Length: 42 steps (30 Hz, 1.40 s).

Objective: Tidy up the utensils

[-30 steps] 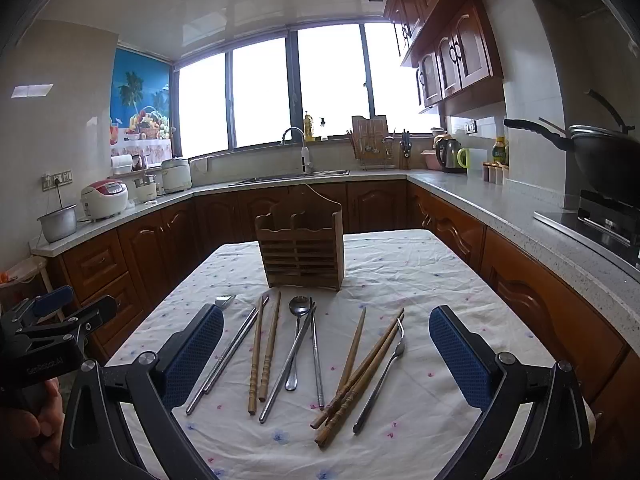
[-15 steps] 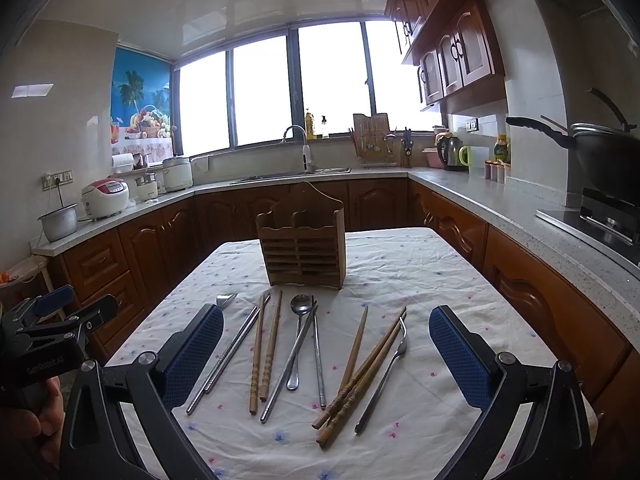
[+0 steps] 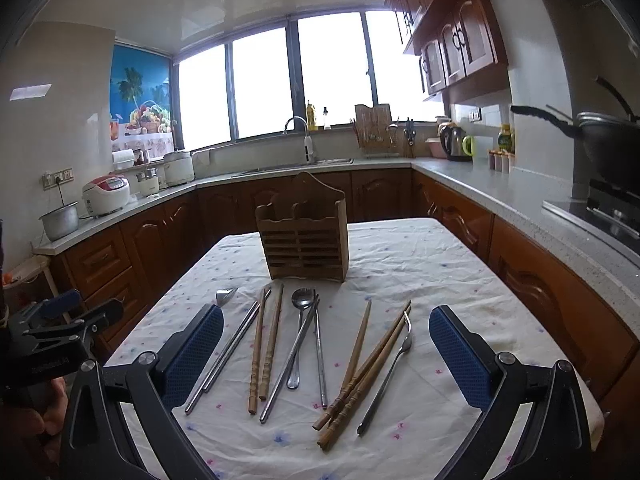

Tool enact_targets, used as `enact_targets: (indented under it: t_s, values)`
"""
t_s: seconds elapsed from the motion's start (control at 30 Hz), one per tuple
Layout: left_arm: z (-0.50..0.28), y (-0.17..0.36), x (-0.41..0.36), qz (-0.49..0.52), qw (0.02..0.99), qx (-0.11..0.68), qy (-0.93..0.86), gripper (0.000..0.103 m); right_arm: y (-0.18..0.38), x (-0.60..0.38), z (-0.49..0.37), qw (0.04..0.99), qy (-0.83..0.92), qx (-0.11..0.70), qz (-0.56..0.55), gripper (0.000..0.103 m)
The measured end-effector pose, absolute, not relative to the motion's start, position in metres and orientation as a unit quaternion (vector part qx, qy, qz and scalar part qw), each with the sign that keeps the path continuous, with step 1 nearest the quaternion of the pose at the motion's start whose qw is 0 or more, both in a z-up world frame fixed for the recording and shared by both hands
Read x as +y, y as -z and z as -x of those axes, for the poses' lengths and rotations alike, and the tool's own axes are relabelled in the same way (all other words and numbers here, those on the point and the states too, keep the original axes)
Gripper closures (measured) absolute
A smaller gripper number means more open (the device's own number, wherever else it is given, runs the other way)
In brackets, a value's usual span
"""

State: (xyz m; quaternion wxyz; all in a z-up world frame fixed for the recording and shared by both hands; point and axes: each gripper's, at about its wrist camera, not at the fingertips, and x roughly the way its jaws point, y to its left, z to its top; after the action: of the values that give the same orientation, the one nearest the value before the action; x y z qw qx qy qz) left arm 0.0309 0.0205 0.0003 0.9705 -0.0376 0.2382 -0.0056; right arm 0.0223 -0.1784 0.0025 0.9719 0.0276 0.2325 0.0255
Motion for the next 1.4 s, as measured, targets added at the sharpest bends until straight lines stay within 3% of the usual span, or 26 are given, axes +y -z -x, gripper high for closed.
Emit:
enact_targets:
  t_s: [0.4, 0.6, 0.8, 1.07, 1.4]
  values:
    - [-0.089, -0.006, 0.031, 0.052, 0.951, 0.304, 0.034, 0.002, 0.004, -0.204, -0.058, 0.959, -0.032, 0.275, -0.058, 0.001]
    - [-0.127, -0.007, 0.035, 0.063, 0.939, 0.335, 0.052, 0.010, 0.011, -0.220, -0.082, 0.949, -0.031, 0.304, -0.076, 0.007]
    - [-0.167, -0.008, 0.041, 0.073, 0.929, 0.357, 0.070, 0.021, 0.018, -0.236, -0.115, 0.936, -0.028, 0.338, -0.096, 0.024]
    - [-0.232, 0.005, 0.040, 0.075, 0.910, 0.398, 0.088, 0.039, 0.038, -0.260, -0.168, 0.913, -0.022, 0.390, -0.116, 0.055]
    - [-0.323, 0.034, 0.026, 0.080, 0.878, 0.461, 0.100, 0.057, 0.071, -0.275, -0.212, 0.885, -0.011, 0.448, -0.125, 0.073]
